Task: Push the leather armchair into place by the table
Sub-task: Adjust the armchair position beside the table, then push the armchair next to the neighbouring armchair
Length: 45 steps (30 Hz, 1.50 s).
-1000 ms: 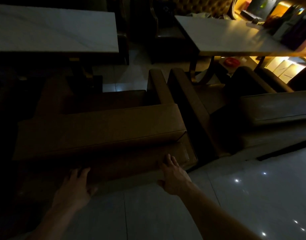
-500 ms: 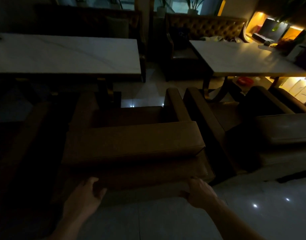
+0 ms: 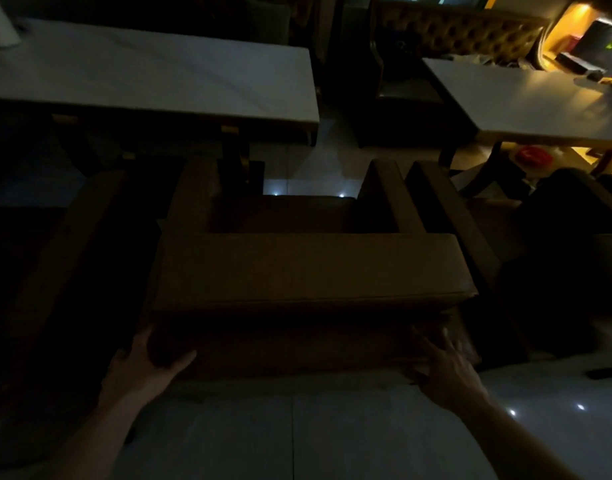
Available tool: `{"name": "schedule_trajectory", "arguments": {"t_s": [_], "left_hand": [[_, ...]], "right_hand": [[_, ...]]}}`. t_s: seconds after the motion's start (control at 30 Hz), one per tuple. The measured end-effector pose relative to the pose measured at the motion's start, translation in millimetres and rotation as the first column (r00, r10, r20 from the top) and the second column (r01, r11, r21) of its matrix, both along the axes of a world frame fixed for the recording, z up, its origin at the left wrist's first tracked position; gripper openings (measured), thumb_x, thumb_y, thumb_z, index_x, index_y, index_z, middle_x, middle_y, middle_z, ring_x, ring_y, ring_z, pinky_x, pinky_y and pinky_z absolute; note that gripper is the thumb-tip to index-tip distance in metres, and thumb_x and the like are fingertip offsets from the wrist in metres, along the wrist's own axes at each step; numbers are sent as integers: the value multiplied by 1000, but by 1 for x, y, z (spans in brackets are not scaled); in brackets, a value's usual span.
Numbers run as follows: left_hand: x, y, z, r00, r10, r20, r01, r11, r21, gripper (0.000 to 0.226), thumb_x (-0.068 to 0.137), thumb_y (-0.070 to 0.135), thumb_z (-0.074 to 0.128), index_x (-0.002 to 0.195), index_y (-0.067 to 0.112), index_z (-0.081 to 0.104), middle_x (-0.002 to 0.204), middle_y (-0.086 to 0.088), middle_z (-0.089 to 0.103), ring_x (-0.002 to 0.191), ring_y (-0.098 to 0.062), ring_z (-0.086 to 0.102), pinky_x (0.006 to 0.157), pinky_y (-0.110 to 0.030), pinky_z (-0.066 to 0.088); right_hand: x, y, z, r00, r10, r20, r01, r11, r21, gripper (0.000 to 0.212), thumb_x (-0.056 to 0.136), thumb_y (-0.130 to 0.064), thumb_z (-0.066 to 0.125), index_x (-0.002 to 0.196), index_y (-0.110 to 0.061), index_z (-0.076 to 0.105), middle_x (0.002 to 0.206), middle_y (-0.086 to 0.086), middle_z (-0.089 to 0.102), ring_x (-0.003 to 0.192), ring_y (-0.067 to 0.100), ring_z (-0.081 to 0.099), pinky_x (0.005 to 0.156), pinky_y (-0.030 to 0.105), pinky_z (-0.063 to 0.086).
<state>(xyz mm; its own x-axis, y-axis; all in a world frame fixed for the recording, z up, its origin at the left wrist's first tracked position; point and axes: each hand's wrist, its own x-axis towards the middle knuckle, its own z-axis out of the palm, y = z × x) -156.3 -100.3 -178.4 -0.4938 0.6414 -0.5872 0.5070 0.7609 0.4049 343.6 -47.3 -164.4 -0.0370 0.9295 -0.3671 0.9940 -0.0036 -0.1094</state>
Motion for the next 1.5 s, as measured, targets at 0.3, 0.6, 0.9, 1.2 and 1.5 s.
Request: {"name": "schedule_trajectory", "arguments": {"t_s": [0.3,0.6,0.9,1.2,1.5], "left_hand": [[26,1,-7,997,70,23,-72,993,92,96,81,52,72,156,29,16,159,-9,29,138,-39,37,108,-46,36],[33,-4,-7,992,125,14,-125,988,88,93,82,51,72,155,33,16,158,-8,31,136,-40,39,106,-50,40],[39,-15,-9,996,83,27,-85,993,84,98,79,56,73,154,34,15,153,-10,39,134,-39,43,104,-45,40],[95,-2,42,888,-150,-435,242,956,164,73,82,69,53,136,20,44,138,-12,46,128,-33,43,101,-47,40],[237,-13,94,817,-484,-314,546,824,152,82,83,78,41,150,35,23,156,3,28,140,-23,32,109,-44,37]], "right_hand": [[-6,3,-15,998,-55,7,55,997,50,76,89,-57,57,152,-42,18,150,22,24,122,42,33,94,47,41],[-11,1,-8,1000,-15,-2,15,995,96,72,92,-51,55,154,-30,23,141,20,39,120,44,34,94,51,39],[-9,3,-5,991,-135,2,134,990,49,72,87,-49,64,149,-34,32,140,28,38,123,51,35,94,52,44],[-3,0,36,996,-88,-20,89,995,44,59,86,-50,59,141,-40,40,147,4,40,137,31,37,98,43,48],[93,-31,92,995,-86,-57,90,994,61,76,87,-53,56,151,-35,20,161,12,19,147,33,19,113,47,32]]}}
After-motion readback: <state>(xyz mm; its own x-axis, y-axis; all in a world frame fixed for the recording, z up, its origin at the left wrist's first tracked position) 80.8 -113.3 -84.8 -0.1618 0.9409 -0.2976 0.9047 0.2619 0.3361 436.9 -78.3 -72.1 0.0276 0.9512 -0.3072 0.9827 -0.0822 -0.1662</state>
